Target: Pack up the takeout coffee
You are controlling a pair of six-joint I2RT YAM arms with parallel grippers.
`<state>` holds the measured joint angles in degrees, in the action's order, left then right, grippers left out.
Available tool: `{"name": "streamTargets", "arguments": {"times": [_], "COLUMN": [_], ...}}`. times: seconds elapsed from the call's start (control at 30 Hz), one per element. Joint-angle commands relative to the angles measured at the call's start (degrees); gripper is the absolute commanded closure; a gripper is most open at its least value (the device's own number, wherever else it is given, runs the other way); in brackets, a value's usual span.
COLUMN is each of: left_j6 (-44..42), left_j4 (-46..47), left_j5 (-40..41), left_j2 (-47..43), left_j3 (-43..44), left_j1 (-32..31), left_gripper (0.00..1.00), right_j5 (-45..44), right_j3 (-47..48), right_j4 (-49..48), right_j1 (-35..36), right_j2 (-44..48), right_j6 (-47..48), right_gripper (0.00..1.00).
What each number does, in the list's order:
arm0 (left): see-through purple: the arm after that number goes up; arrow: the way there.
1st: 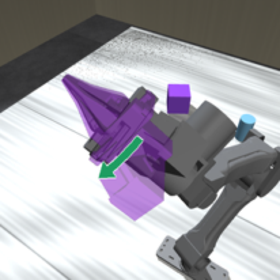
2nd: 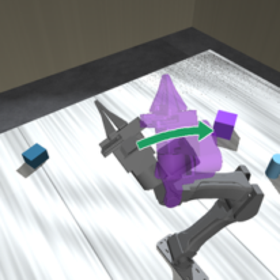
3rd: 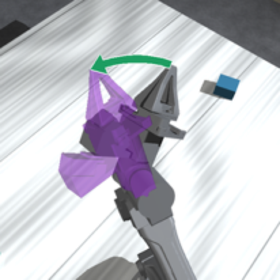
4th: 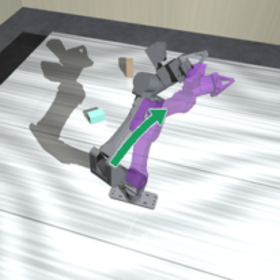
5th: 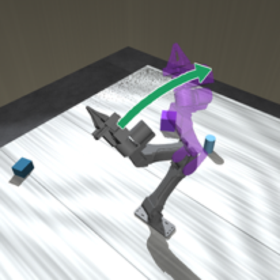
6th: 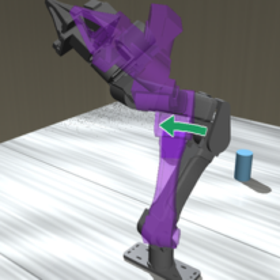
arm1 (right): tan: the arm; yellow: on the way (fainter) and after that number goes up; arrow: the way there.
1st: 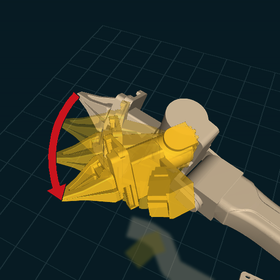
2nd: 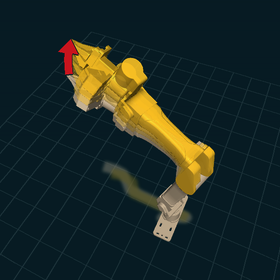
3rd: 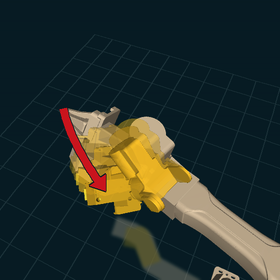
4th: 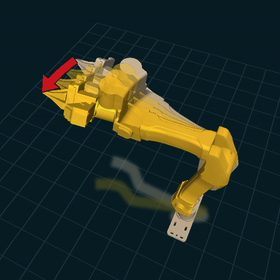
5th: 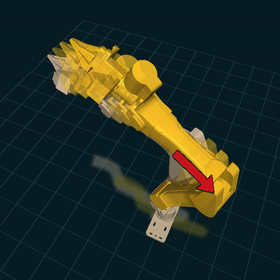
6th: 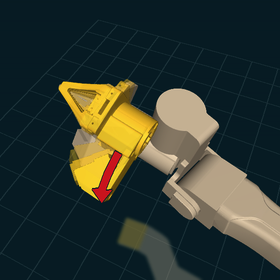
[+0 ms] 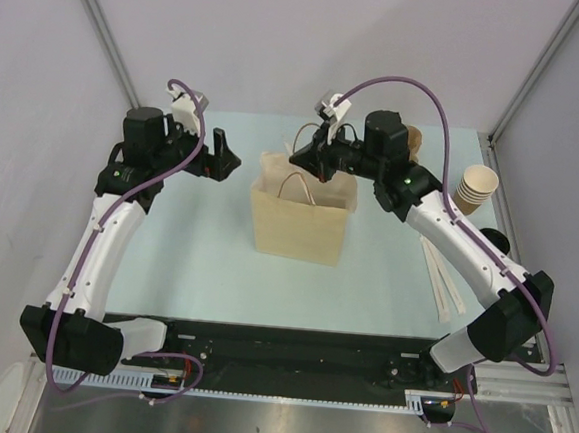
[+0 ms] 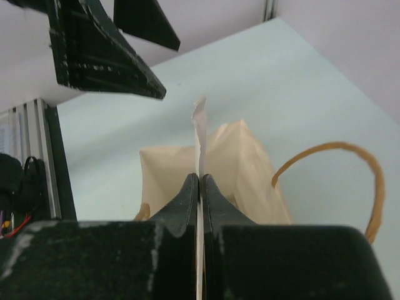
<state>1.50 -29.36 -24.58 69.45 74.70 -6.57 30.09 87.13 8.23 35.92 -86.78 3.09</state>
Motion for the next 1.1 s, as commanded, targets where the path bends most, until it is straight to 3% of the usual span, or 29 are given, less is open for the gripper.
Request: {"name": "streamTargets", "arguments": {"times": [0.0,0.2,0.47,0.53,0.8,1.0,1.07], "left_j6": [0.2,-0.8,-1.1,-1.3,-3.9,-7.4,-8.1], "left_j4": [0.0,-1.7,-4.6,-5.3,-10.7,-15.7,-16.7], "left_j5": [-0.9,-0.9,-1.7,-1.4,-4.9,-10.7,-8.6], "left_j2": [-0.4,0.4,0.5,0.7,2.8,4.6,4.6], "left_j3": [0.0,1.6,2.7,3.8,9.1,12.1,11.2], "left_j1": [0.6,0.7,0.9,0.9,5.6,11.1,11.4], "left_gripper": [0.01,0.01,0.0,0.0,0.01,0.0,0.0], "right_j5": [1.4,0.0,-3.6,-6.3,-15.7,-16.6,-15.1], "right_j3": [-1.6,-2.1,0.0,1.3,4.5,-1.9,-4.5], "right_j4": [1.9,3.4,2.1,2.0,8.4,17.0,19.5], "right_j1": [0.5,0.4,0.3,-0.1,-7.1,-23.2,-29.9], "right_j2": [3.2,4.6,8.7,9.6,14.7,20.1,22.6], "right_j6": [2.9,3.9,5.3,5.3,1.8,-5.9,-6.8], "right_gripper": [0.95,0.72,0.58,0.51,0.01,0.0,0.0]}}
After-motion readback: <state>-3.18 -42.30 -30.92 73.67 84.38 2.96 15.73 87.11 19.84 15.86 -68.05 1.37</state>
